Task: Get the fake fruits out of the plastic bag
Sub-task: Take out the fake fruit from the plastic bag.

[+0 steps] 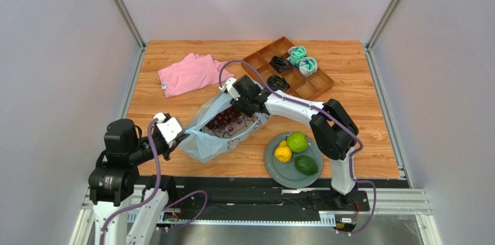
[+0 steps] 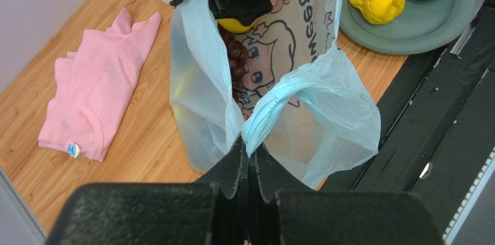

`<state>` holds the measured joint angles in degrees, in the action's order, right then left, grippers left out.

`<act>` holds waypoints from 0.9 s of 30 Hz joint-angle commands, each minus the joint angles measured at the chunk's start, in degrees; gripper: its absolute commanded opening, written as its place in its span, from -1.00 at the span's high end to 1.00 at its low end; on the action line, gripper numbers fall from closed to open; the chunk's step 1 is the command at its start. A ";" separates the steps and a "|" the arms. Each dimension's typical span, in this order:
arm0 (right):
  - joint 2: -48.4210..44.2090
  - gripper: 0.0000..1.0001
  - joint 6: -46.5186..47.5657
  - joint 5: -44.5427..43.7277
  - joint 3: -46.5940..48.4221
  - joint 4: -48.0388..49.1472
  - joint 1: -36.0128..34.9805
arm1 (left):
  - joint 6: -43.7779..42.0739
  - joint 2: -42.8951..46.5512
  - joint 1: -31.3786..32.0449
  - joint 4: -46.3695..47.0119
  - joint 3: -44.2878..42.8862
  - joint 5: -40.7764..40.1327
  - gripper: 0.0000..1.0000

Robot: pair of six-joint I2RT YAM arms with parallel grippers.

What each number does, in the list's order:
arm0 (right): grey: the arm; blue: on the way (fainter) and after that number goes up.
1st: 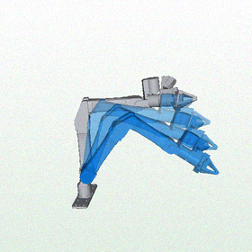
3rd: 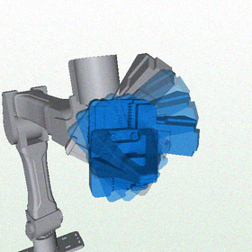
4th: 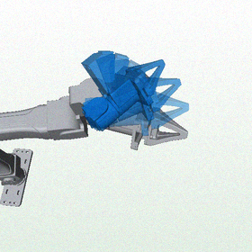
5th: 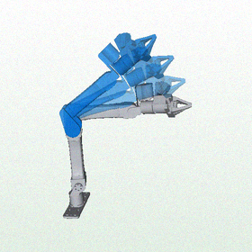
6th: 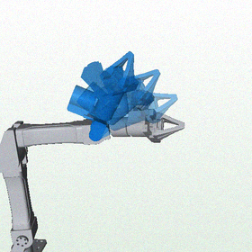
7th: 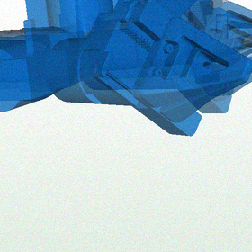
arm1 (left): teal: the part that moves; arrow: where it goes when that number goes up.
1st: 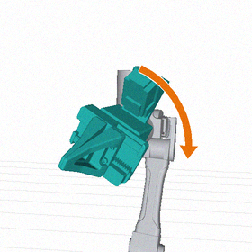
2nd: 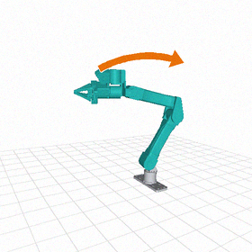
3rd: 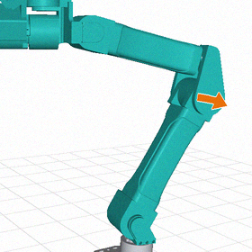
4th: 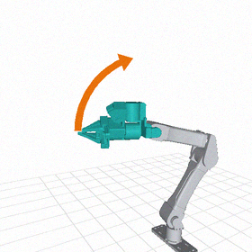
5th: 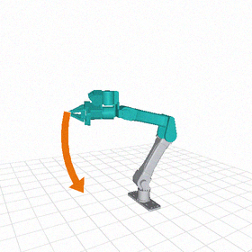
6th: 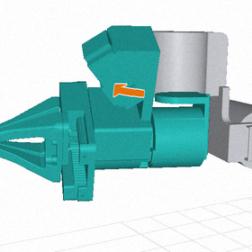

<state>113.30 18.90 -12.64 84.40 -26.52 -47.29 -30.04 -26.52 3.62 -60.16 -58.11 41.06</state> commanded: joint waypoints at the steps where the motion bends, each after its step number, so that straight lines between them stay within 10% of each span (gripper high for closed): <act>1: -0.35 0.55 -0.44 3.15 3.22 -0.37 0.09 | 0.42 -0.11 -0.37 1.54 -0.34 1.83 1.00; 11: -17.83 0.92 -2.02 11.85 -4.06 -6.70 -1.31 | 0.69 0.25 -0.37 1.19 0.27 2.53 1.00; 27: -52.35 0.92 16.05 30.31 -18.12 -20.19 -2.63 | 0.69 -5.82 -0.37 3.30 0.54 3.77 1.00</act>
<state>69.93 24.45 15.44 66.39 -40.51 -49.95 -29.87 -31.03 3.62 -59.18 -57.91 43.27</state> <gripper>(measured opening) 0.626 0.008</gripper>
